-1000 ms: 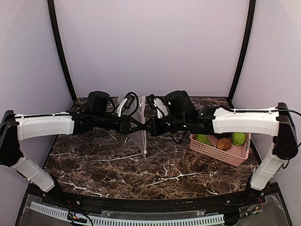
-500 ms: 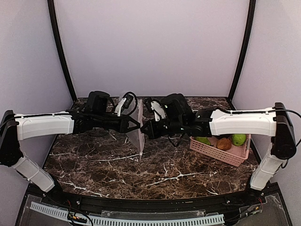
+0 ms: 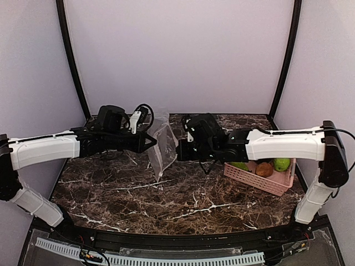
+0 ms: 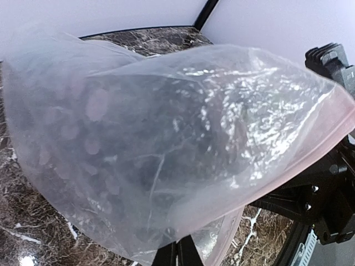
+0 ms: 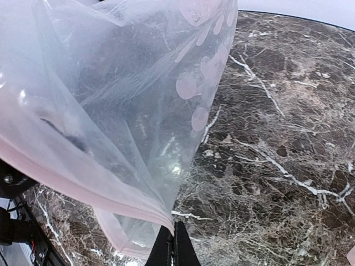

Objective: Place the food in the zip-top bag and seal the zipper
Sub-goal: Pass from the right arm to the left, then pick up the fake vegetable from the bin.

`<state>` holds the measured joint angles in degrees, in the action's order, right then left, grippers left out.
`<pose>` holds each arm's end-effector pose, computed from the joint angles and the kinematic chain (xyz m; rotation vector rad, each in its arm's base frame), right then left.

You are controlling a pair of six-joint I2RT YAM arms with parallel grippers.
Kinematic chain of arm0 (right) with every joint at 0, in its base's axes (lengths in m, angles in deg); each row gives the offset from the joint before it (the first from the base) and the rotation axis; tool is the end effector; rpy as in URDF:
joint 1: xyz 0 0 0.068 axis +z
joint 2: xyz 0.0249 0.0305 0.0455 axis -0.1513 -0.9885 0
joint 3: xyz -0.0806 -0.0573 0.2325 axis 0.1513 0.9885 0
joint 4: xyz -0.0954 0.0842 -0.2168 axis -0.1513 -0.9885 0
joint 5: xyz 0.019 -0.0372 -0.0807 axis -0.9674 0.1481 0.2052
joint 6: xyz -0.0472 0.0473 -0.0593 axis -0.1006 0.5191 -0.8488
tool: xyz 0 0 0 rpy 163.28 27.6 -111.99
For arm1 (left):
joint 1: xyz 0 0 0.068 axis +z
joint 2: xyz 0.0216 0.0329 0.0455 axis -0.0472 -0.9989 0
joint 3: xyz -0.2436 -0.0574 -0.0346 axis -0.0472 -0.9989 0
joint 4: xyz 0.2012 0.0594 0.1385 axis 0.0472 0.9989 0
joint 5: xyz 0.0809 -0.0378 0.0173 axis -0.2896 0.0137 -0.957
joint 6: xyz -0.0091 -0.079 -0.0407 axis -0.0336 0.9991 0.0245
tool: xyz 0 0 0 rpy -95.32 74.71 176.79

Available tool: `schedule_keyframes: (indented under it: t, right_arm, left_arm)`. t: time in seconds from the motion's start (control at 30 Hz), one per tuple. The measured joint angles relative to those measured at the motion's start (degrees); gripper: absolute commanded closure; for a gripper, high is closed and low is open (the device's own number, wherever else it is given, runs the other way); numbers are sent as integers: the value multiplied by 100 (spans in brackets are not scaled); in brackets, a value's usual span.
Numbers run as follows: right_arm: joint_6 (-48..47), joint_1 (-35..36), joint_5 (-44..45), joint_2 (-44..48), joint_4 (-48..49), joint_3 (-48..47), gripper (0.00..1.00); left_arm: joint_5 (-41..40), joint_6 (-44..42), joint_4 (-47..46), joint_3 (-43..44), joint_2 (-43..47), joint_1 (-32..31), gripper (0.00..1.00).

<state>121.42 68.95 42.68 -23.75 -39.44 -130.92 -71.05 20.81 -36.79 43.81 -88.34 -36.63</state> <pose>0.2203 0.3497 0.2316 -0.3128 2.2229 0.7291 0.2617 -0.2397 0.2498 0.5297 2.0348 -0.8846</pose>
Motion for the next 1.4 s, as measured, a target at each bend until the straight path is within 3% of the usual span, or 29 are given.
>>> schedule_keyframes:
  t: [0.37,0.43,0.5,0.53,0.63,0.83,1.1,1.4]
  right_arm:
    - [461,-269,516,4,-321,166,100]
    - [450,-304,503,4,-321,175,89]
    - [328,-328,420,15,-291,177,68]
    - [203,-330,321,37,-267,179,53]
    - [-114,-330,-24,186,-125,238,29]
    - [-903,-330,-896,1078,-42,660,4]
    - [-1161,-737,-1086,2815,-660,1209,1]
    - [-1115,-2839,-1032,3049,-1617,1764,1]
  left_arm:
    - [-404,-369,234,2,190,0,99]
    - [-332,-452,249,4,245,0,99]
    - [-190,-522,256,50,273,0,99]
    - [-114,-542,251,90,273,0,99]
    - [85,-568,256,170,271,0,99]
    - [129,-660,435,352,203,0,99]
    - [-72,-826,675,431,120,0,99]
    - [-116,-857,704,455,101,0,99]
